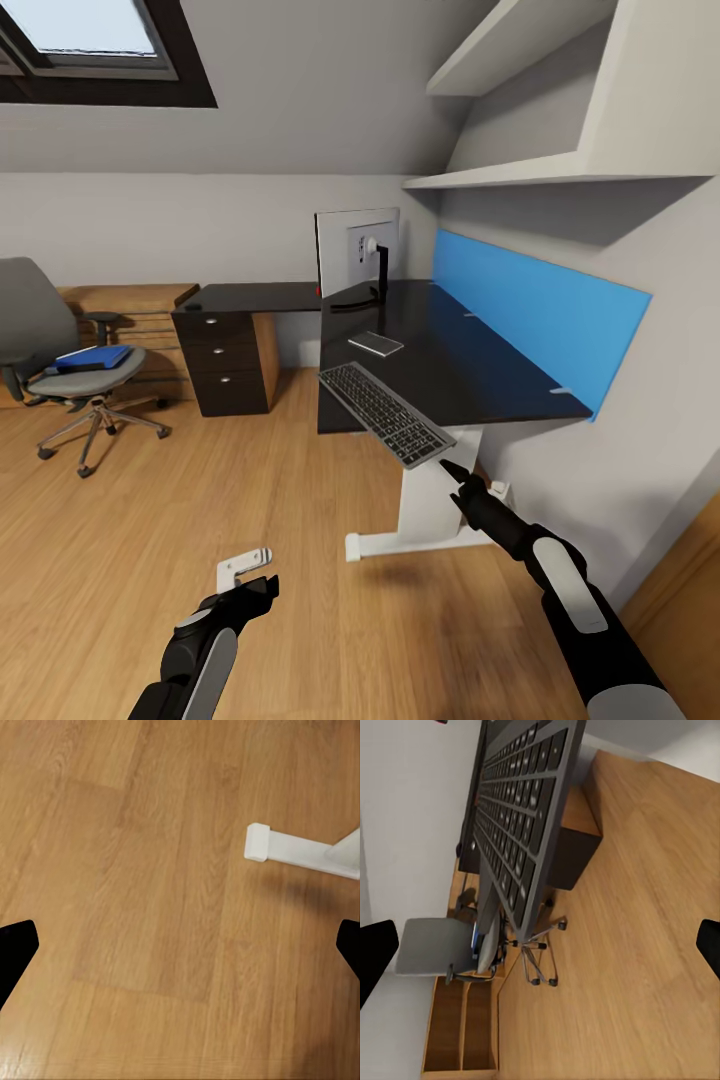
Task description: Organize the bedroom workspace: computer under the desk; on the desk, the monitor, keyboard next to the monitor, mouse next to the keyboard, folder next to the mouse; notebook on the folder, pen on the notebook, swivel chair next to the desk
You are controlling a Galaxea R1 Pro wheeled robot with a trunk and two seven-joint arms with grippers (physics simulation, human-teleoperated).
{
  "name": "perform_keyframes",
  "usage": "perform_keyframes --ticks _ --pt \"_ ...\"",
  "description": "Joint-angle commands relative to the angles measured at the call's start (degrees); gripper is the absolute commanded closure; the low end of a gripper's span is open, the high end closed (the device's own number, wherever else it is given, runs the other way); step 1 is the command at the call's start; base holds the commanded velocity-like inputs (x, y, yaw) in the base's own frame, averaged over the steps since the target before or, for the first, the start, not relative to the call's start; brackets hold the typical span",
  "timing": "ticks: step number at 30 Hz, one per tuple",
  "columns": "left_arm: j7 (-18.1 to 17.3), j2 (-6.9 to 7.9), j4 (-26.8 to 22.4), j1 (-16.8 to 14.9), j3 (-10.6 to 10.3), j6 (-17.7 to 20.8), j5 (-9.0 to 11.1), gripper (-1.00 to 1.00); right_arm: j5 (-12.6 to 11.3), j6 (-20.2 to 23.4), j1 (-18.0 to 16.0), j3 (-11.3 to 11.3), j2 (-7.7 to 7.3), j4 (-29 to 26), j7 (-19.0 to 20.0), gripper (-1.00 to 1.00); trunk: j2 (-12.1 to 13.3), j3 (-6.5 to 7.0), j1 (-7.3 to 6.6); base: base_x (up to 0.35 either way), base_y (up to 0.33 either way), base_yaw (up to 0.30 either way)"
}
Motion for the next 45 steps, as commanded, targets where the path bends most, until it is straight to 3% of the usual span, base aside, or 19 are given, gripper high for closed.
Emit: perform_keyframes --ticks 1,27,45 --pt "0.5 0.01 -0.1 0.0 -0.1 0.1 0.6 -1.0 -0.1 0.3 0.0 -0.1 0.01 0.0 0.1 -1.0 0.0 -0.05 0.0 0.109 0.0 0.0" --pt "0.5 0.01 -0.2 0.0 -0.1 0.1 0.6 -1.0 -0.4 0.2 0.0 -0.5 0.16 6.3 0.1 -1.0 0.0 -0.05 0.0 0.088 0.0 0.0" --pt "0.5 0.09 -0.2 0.0 -0.1 0.1 0.7 -1.0 -0.2 0.1 0.0 -0.3 0.26 6.9 0.2 -1.0 0.0 -0.05 0.0 0.054 0.0 0.0"
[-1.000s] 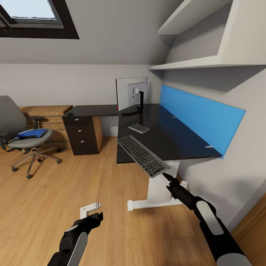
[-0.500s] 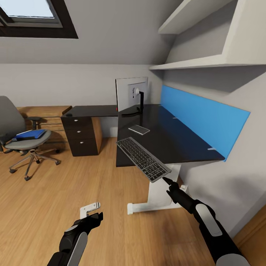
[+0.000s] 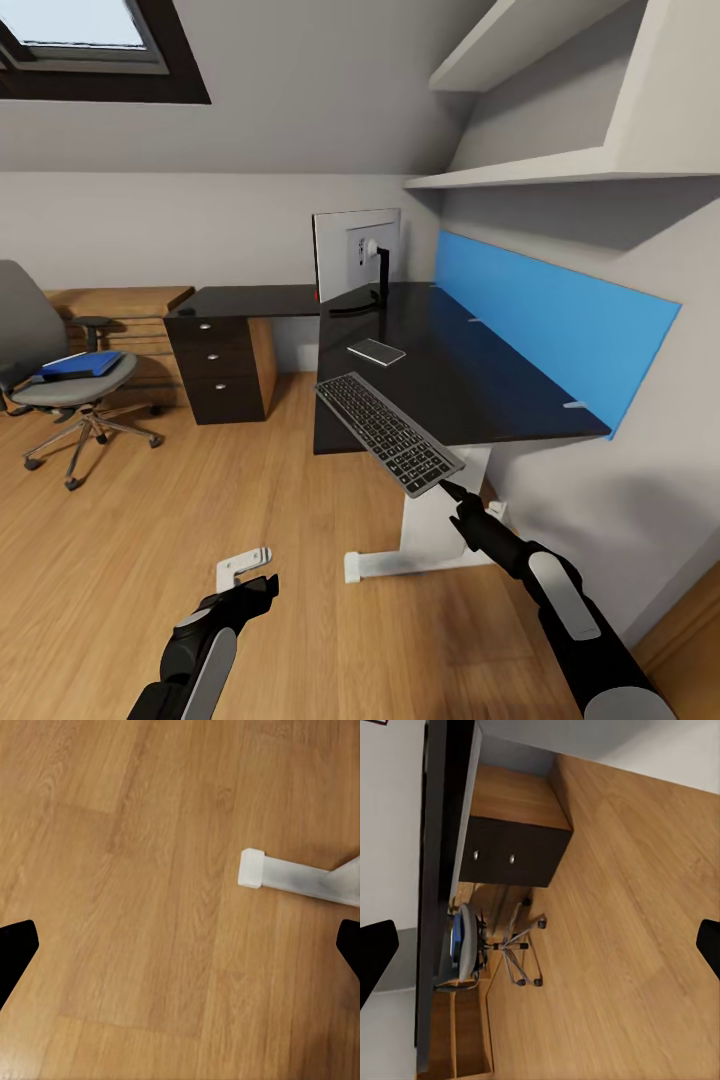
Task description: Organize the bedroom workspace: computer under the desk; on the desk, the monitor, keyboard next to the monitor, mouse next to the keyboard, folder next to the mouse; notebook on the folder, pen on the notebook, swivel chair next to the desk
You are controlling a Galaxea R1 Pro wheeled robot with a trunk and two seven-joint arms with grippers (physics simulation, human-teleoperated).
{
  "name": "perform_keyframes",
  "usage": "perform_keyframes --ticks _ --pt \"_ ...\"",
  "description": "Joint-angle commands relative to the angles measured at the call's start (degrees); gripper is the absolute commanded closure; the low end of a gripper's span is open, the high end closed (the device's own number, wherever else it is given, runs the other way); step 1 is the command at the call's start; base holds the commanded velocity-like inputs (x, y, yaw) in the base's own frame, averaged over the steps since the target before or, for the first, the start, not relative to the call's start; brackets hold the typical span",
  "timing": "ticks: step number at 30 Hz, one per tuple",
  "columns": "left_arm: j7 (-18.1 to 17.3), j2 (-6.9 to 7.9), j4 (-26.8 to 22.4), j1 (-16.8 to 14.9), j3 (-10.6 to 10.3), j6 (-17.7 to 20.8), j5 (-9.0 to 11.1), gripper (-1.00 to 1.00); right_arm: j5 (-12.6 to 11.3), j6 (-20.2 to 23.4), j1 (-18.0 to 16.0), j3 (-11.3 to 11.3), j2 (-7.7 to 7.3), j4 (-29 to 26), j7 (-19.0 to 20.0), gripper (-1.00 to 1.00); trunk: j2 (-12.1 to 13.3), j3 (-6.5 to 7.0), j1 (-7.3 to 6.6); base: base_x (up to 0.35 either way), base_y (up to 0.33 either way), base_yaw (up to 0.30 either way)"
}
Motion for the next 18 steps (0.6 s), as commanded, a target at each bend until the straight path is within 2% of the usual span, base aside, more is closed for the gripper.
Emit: perform_keyframes --ticks 1,15,18 --pt "0.6 0.01 -0.1 0.0 0.0 0.1 0.6 -1.0 -0.1 0.3 0.0 -0.1 0.01 0.0 0.1 -1.0 0.0 -0.05 -0.01 0.002 0.0 0.0" --pt "0.6 -0.03 -0.1 0.0 0.0 0.1 0.6 -1.0 -0.1 0.3 0.0 0.2 0.1 -0.1 0.2 -1.0 0.0 -0.05 -0.01 0.0 0.0 0.0" --pt "0.6 -0.06 -0.1 0.0 -0.1 0.1 0.6 -1.0 -0.1 0.3 0.0 0.3 0.12 -0.1 0.2 -1.0 1.2 0.49 -0.67 0.0 0.0 0.0"
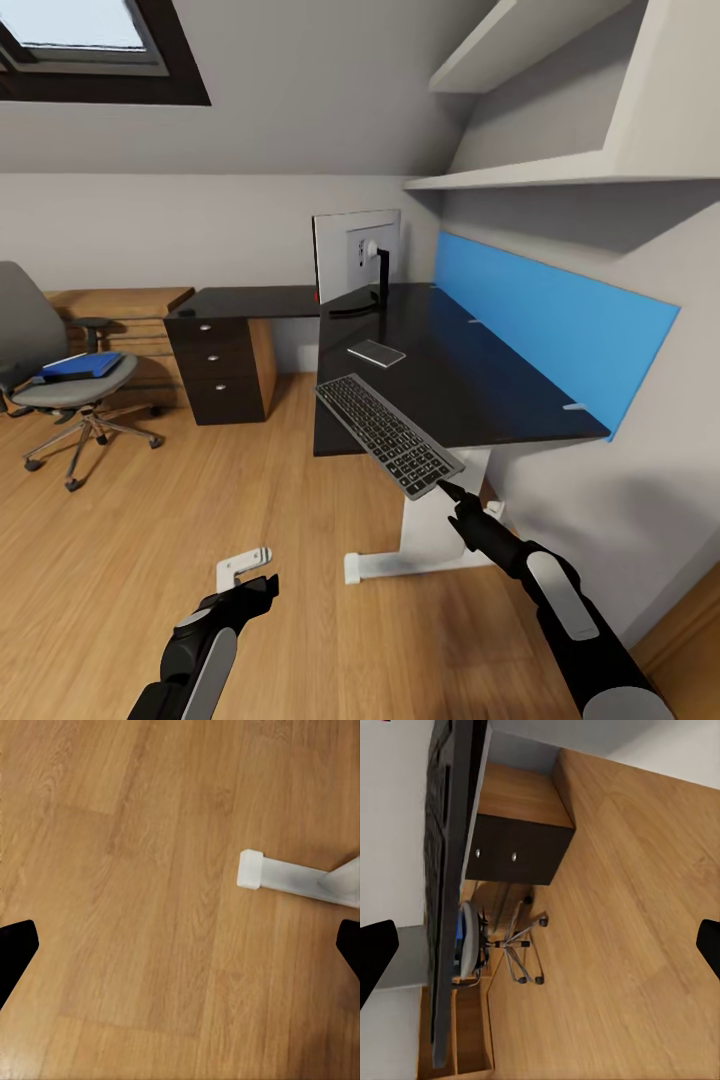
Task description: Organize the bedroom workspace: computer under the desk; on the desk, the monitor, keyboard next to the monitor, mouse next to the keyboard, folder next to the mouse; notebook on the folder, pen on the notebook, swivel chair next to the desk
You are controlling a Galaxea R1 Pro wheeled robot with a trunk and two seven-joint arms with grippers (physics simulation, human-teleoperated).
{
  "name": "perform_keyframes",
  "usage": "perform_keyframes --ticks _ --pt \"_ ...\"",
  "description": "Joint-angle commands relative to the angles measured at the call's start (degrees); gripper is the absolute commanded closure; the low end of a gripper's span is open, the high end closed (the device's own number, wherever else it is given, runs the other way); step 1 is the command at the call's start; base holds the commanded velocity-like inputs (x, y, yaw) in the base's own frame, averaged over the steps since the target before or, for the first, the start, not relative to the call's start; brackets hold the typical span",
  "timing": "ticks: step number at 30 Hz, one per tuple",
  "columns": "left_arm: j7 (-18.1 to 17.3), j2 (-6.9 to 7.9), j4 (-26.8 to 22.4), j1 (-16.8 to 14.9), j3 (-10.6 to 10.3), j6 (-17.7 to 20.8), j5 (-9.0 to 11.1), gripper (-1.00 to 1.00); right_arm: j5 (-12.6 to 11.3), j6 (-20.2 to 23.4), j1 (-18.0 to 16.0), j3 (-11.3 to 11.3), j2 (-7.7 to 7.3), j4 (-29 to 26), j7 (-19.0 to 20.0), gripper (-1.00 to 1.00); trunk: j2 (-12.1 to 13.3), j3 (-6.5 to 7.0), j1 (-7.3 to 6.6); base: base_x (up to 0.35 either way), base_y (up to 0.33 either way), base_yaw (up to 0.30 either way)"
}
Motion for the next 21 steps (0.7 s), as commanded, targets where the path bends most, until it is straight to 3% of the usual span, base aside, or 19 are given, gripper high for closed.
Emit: perform_keyframes --ticks 1,7,21 --pt "0.6 0.0 -0.1 0.0 -0.1 0.1 0.6 -1.0 -0.1 0.3 0.0 -0.1 0.03 0.0 0.1 -1.0 0.4 0.13 -0.23 0.0 0.0 0.0" --pt "0.6 -0.01 -0.1 0.0 -0.1 0.1 0.6 -1.0 -0.1 0.3 0.0 -0.1 0.08 0.0 0.1 -1.0 2.8 1.21 -1.55 0.0 0.0 0.0" --pt "0.5 -0.01 -0.1 0.0 -0.1 0.1 0.7 -1.0 -0.1 0.3 0.0 -0.1 0.03 0.0 0.1 -1.0 2.8 1.21 -1.55 0.017 0.015 0.0"
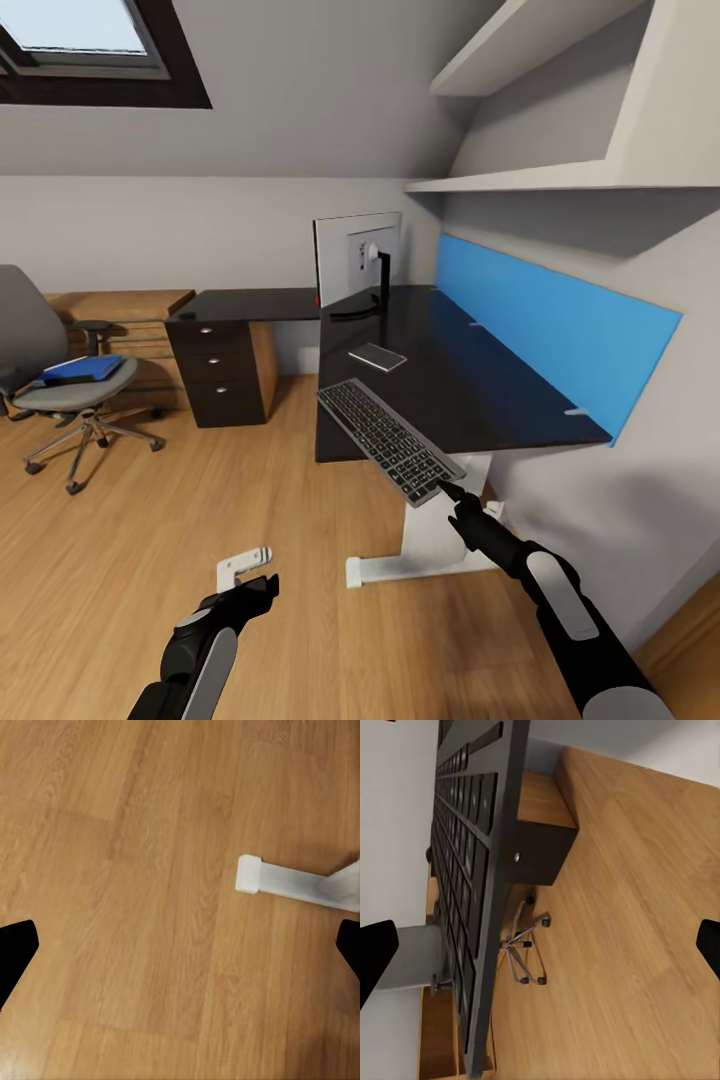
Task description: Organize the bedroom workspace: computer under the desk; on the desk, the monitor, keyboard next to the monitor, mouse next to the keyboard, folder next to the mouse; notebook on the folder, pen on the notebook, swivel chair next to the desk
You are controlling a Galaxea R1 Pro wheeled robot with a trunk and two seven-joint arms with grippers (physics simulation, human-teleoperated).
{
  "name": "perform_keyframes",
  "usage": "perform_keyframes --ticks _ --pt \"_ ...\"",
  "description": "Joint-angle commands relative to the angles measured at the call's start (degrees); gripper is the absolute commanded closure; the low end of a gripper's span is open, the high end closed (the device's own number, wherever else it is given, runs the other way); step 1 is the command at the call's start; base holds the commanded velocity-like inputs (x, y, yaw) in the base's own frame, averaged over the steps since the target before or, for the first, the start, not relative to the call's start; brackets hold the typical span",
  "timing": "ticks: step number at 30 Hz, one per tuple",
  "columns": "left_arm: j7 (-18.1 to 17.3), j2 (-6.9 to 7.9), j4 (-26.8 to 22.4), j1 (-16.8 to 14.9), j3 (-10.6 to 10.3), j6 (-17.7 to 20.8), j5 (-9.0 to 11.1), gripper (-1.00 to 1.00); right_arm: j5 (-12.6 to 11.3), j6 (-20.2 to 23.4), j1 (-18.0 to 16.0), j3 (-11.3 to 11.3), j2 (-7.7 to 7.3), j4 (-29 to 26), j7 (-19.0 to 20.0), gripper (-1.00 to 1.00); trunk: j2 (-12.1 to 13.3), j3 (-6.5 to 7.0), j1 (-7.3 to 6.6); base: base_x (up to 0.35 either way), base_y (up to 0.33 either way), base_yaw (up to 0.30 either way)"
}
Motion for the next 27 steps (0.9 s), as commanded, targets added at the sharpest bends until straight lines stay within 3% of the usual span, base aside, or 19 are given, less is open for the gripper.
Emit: perform_keyframes --ticks 1,17,27 --pt "0.5 0.01 -0.1 0.0 -0.1 0.1 0.6 -1.0 -0.1 0.3 0.0 -0.1 0.0 0.0 0.1 -1.0 0.0 -0.05 0.01 0.16 0.137 0.0" --pt "0.5 0.01 -0.1 0.0 -0.1 0.1 0.7 -1.0 -0.1 0.3 0.0 -0.1 -0.02 -0.1 0.1 -1.0 0.0 -0.05 0.01 0.065 0.117 0.0" --pt "0.5 0.01 -0.1 0.0 -0.1 0.1 0.7 -1.0 -0.1 0.3 0.0 -0.1 -0.02 0.0 0.1 -1.0 0.0 -0.05 0.01 0.008 0.025 0.0"
